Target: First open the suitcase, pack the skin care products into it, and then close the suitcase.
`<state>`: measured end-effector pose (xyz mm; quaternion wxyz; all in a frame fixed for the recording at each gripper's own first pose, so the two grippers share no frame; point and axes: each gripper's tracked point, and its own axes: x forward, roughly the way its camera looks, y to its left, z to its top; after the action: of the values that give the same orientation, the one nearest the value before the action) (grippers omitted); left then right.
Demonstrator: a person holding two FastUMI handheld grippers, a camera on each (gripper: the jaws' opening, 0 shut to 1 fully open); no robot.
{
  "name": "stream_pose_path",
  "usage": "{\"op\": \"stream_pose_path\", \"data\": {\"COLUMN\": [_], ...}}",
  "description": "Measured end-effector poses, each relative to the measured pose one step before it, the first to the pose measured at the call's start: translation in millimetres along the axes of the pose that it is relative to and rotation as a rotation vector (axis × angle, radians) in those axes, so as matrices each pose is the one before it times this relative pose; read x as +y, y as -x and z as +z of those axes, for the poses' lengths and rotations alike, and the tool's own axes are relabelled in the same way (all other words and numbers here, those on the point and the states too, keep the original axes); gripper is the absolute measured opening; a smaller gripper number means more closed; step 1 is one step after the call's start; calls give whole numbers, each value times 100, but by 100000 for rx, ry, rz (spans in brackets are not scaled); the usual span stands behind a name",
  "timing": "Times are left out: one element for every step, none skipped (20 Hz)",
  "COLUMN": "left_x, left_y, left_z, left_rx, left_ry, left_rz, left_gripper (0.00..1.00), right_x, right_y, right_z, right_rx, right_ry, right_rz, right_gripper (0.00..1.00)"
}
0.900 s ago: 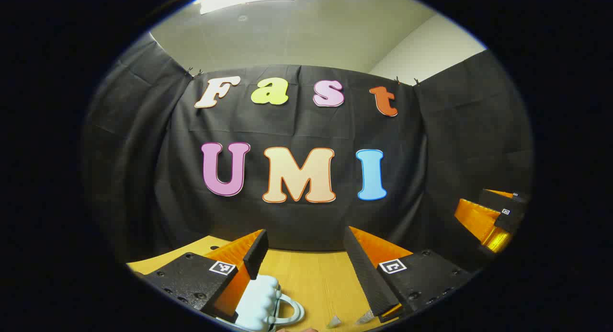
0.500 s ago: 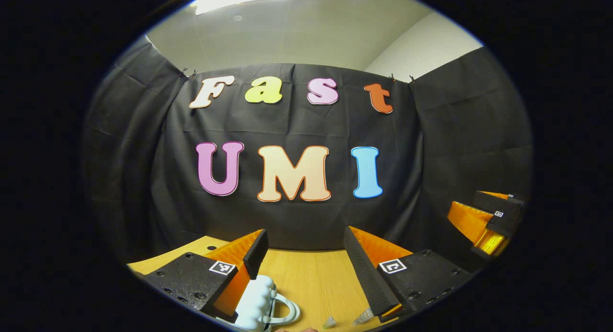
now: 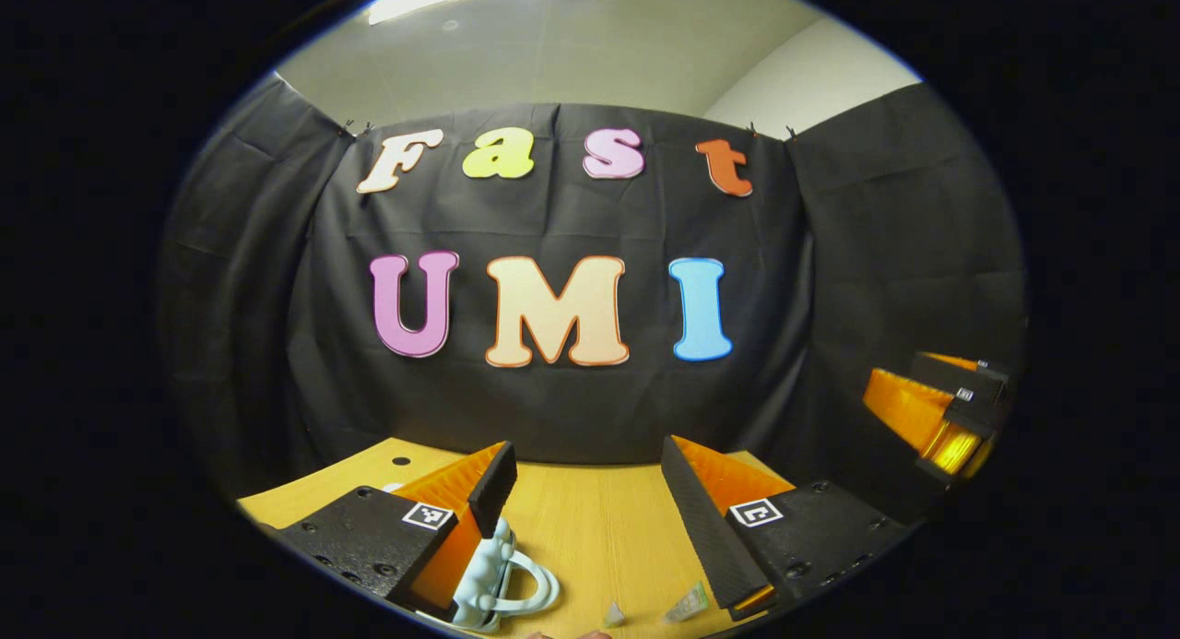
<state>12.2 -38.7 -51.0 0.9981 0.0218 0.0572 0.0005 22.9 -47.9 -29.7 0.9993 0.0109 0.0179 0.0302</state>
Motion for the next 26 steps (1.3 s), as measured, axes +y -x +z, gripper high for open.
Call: {"op": "stream_pose_path", "data": {"left_x": [460,449,274,151,93,87,289,399,543,481,532,443,126,-94,-163,-184,-367,-482,-391,18,176,239,199,-36,-63,-103], "left_y": [-149,-246,-381,-358,-381,-612,-664,-511,-460,-279,-303,-280,-321,-449,-438,-572,-542,-748,-619,-532,-523,-406,-454,-563,-328,-520], "left_z": [-1499,-1620,-1747,-1619,-1838,-1542,-1644,-1656,-1838,-976,-924,-1036,-895,-832,-696,-808,-726,-435,-525,-158,60,102,100,-51,-68,-244], "left_rx": [3756,4351,4078,3930,4162,3434,3764,5052,5056,2707,2569,2646,2527,2242,2468,2741,2840,2430,2024,2344,1857,1967,1889,2378,2287,2774], "left_ry": [-2328,-2271,-1492,-585,-166,393,599,453,870,934,251,-505,-1298,-2127,-1842,-1148,301,2122,2562,2427,1962,1569,1451,2052,2039,2292], "left_rz": [969,492,-112,-421,-1481,-1517,-1664,-1204,-1170,-1310,-837,-740,-925,-1315,-1135,-1246,-1605,-1744,-1224,-283,236,458,174,-197,-324,-426], "left_gripper": [93,96,95,95,95,95,95,95,95,95,95,95,95,94,94,93,92,90,89,88,87,88,88,87,85,81], "right_x": [-522,-578,-676,-578,-224,-145,-374,-41,801,778,658,727,898,849,554,535,441,390,245,97,-57,-108,-233,-152,-261,-175], "right_y": [-199,-191,-154,-245,-171,-227,-261,-243,52,-117,-390,-237,-97,-14,32,67,37,-14,76,76,183,172,60,125,124,65], "right_z": [-474,-730,-792,-609,-344,10,73,-155,-518,-187,-401,-521,-670,-184,55,-129,-419,-115,-61,-44,0,102,-21,20,-97,-19], "right_rx": [241,1101,1722,2136,1253,-40,-236,1101,1090,418,876,2194,2080,957,454,660,722,415,337,335,155,-121,-68,-9,43,135], "right_ry": [-250,57,-14,-354,-476,77,920,871,464,848,1543,1386,407,-179,23,719,1219,1252,1153,843,541,257,217,93,52,-108], "right_rz": [407,-437,-1126,-1481,-1311,-1455,-2478,-1929,-275,10,-361,-99,490,195,13,46,42,148,-73,-246,-348,-574,-808,-557,-872,-680], "right_gripper": [98,98,98,98,98,99,99,99,98,98,98,98,98,98,98,98,99,98,99,99,99,99,99,99,99,99]}}
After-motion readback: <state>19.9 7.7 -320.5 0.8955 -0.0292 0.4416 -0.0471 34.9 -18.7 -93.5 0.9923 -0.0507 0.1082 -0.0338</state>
